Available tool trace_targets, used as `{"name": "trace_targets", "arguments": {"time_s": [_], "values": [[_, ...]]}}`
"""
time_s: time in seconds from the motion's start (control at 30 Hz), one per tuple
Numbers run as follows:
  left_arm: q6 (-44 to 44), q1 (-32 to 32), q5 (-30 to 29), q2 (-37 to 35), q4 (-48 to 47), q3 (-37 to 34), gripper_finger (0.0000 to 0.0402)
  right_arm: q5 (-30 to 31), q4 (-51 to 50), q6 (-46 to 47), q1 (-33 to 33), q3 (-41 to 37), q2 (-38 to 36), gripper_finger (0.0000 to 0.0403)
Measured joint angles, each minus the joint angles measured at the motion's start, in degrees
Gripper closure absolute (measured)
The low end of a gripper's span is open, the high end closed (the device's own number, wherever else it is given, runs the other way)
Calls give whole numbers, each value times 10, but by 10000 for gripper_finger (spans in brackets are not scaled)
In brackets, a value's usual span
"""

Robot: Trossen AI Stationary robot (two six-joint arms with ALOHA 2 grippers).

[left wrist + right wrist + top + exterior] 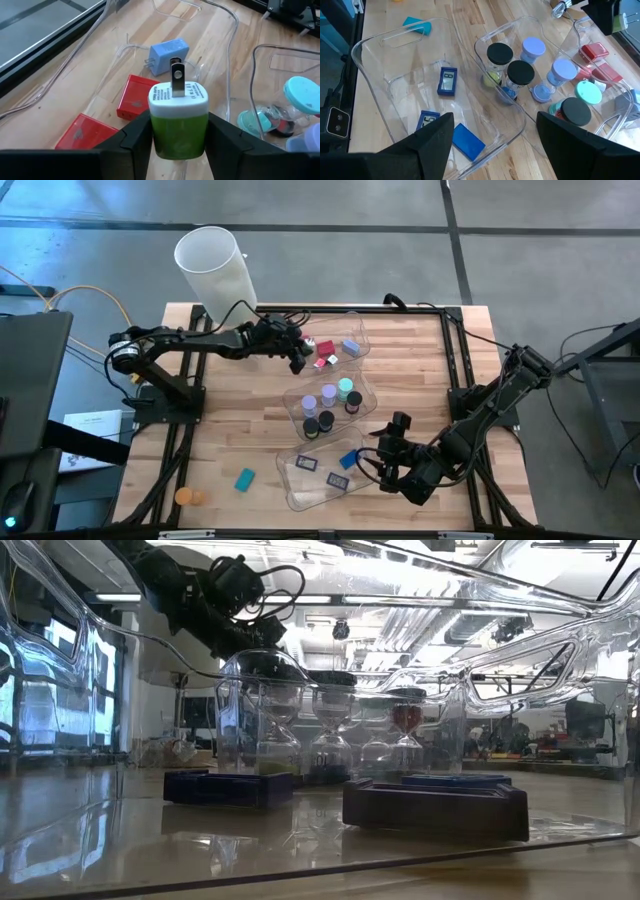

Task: Pick & Place Office items
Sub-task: Put the green charger adapter into the top transparent bin, then put the blue digital clock into the bottom transparent bin

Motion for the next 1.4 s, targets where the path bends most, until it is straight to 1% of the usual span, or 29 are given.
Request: {"name": "trace_targets", "arguments": {"time_s": [0.3, 0.4, 0.6, 0.67, 0.77, 0.87, 1.0, 1.07, 1.13, 1.23, 1.4], "values": [[-3, 0, -3, 0, -11, 0, 190, 0, 0, 0, 0, 0, 0, 129], [-4, 0, -3, 0, -11, 0, 182, 0, 0, 0, 0, 0, 0, 129], [-4, -2, -3, -4, -14, 0, 181, 0, 0, 0, 0, 0, 0, 129], [6, -5, 11, -18, -19, 0, 181, -2, 0, 0, 0, 0, 0, 129], [29, -13, 54, -58, -43, 10, 181, -5, 0, 0, 0, 0, 0, 129], [34, -34, 55, -111, -101, 29, 181, -5, 0, 0, 0, 0, 0, 129], [43, -81, 29, -181, -206, 62, 181, -5, 0, 0, 0, 0, 0, 129], [42, -117, 4, -211, -266, 77, 181, -4, 0, -2, 0, 0, 0, 129], [22, -161, -30, -235, -321, 86, 181, -4, 0, -2, 0, 0, 0, 129], [-43, -233, -70, -259, -401, 92, 181, -3, -1, -3, 0, 0, 0, 129], [-176, -361, -83, -258, -513, 93, 181, -1, 0, -4, 0, 0, 0, 129]]}}
